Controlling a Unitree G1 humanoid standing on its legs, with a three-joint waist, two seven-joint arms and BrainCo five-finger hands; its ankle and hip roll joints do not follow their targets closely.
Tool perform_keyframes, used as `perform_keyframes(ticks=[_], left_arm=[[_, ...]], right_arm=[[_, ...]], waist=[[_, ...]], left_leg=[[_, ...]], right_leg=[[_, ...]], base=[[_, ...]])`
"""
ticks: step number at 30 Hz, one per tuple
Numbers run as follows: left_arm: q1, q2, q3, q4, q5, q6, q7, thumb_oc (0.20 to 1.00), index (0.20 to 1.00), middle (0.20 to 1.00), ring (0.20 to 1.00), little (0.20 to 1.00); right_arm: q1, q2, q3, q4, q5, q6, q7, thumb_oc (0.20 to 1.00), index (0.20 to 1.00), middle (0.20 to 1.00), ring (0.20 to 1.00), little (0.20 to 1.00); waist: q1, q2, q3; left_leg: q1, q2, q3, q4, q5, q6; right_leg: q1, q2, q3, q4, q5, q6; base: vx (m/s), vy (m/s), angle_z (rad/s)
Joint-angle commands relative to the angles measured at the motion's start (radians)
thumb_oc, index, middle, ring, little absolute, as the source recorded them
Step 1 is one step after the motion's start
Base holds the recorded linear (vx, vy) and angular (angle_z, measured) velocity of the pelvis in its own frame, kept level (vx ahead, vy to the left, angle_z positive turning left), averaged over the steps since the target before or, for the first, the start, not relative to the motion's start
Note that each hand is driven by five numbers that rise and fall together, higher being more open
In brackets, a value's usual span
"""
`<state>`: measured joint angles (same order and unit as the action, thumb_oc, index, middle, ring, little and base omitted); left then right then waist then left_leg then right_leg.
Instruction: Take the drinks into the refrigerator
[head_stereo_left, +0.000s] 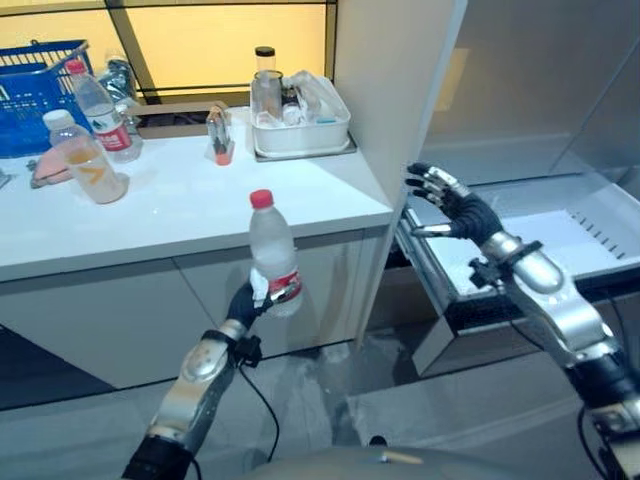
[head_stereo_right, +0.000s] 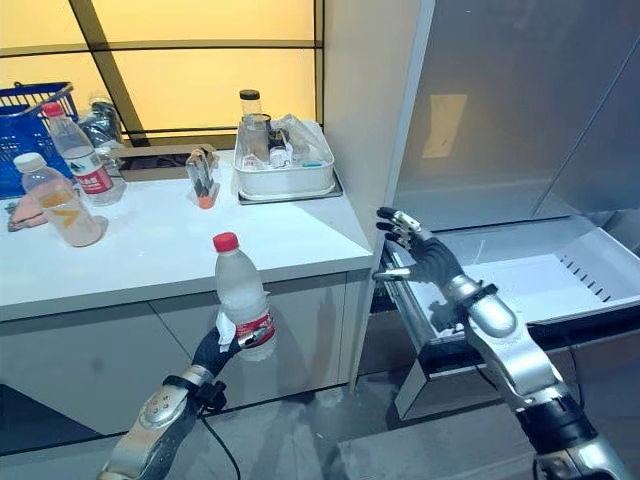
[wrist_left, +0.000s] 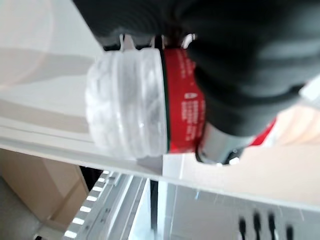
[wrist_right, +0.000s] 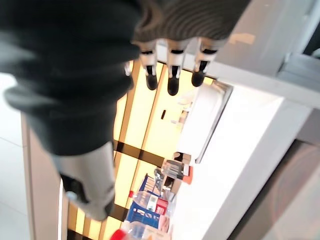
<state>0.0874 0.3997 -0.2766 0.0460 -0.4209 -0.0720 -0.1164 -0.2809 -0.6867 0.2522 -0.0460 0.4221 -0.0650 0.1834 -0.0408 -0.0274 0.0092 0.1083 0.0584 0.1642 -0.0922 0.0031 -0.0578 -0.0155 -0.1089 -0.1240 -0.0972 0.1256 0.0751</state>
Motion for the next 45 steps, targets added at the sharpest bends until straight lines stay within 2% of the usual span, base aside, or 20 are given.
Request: perform_keyframes(ticks=[1, 7, 9, 14, 24, 37, 45], left_arm=[[-0.135, 0.023, -0.026, -0.132, 0.028, -0.105, -0.004, 0.2, 0.2, 0.2, 0.2, 0.2], [-0.17, 0.031, -0.08, -0.098, 0.077, -0.095, -0.004, 0.2, 0.2, 0.2, 0.2, 0.2], [-0.202, 0.026, -0.11, -0.075, 0.095, -0.093, 0.005, 0.2, 0.2, 0.2, 0.2, 0.2], [-0.241, -0.005, -0.147, -0.029, 0.12, -0.092, 0.048, 0.2, 0.2, 0.2, 0.2, 0.2], [-0.301, -0.057, -0.197, 0.014, 0.138, -0.094, 0.122, 0.2, 0.2, 0.2, 0.2, 0.2], [-0.375, -0.08, -0.239, 0.046, 0.159, -0.105, 0.188, 0.2, 0.2, 0.2, 0.2, 0.2], [-0.396, -0.07, -0.245, 0.052, 0.196, -0.106, 0.211, 0.2, 0.2, 0.2, 0.2, 0.2]], right_arm=[[-0.111, 0.039, 0.03, 0.061, 0.015, -0.045, -0.029, 1.0, 1.0, 1.0, 1.0, 1.0], [-0.153, 0.095, 0.098, 0.087, 0.033, -0.037, -0.024, 1.0, 1.0, 1.0, 1.0, 1.0], [-0.185, 0.138, 0.136, 0.112, 0.046, -0.033, -0.034, 1.0, 1.0, 1.0, 1.0, 1.0], [-0.203, 0.234, 0.204, 0.144, 0.09, -0.022, -0.054, 1.0, 1.0, 1.0, 1.0, 1.0], [-0.208, 0.335, 0.294, 0.139, 0.179, -0.019, -0.077, 1.0, 1.0, 1.0, 1.0, 1.0], [-0.206, 0.375, 0.369, 0.145, 0.194, -0.01, -0.1, 1.0, 1.0, 1.0, 1.0, 1.0], [-0.223, 0.386, 0.384, 0.199, 0.113, -0.004, -0.127, 1.0, 1.0, 1.0, 1.0, 1.0]], waist=[[0.021, -0.01, -0.031], [0.025, -0.006, -0.032], [0.026, -0.003, -0.033], [0.027, 0.0, -0.033], [0.024, 0.003, -0.028], [0.015, 0.006, -0.028], [0.013, 0.009, -0.031]], left_leg=[[-0.028, -0.01, -0.046, 0.005, -0.046, 0.01], [-0.027, -0.011, -0.049, 0.005, -0.047, 0.011], [-0.026, -0.012, -0.049, 0.005, -0.047, 0.012], [-0.026, -0.013, -0.048, 0.005, -0.047, 0.012], [-0.023, -0.014, -0.047, 0.005, -0.047, 0.012], [-0.019, -0.01, -0.044, 0.005, -0.048, 0.01], [-0.018, -0.01, -0.045, 0.005, -0.049, 0.009]], right_leg=[[0.072, -0.035, -0.048, 0.01, -0.063, 0.072], [0.075, -0.037, -0.054, 0.01, -0.064, 0.072], [0.076, -0.038, -0.055, 0.011, -0.065, 0.072], [0.077, -0.039, -0.054, 0.01, -0.066, 0.071], [0.08, -0.039, -0.053, 0.01, -0.067, 0.07], [0.085, -0.038, -0.052, 0.01, -0.07, 0.068], [0.088, -0.038, -0.053, 0.011, -0.072, 0.067]], base=[[-0.01, 0.005, 0.03], [0.0, 0.001, 0.02], [0.0, 0.0, 0.0], [0.0, 0.0, 0.0], [0.0, 0.0, 0.0], [0.0, 0.0, 0.0], [0.0, 0.0, 0.0]])
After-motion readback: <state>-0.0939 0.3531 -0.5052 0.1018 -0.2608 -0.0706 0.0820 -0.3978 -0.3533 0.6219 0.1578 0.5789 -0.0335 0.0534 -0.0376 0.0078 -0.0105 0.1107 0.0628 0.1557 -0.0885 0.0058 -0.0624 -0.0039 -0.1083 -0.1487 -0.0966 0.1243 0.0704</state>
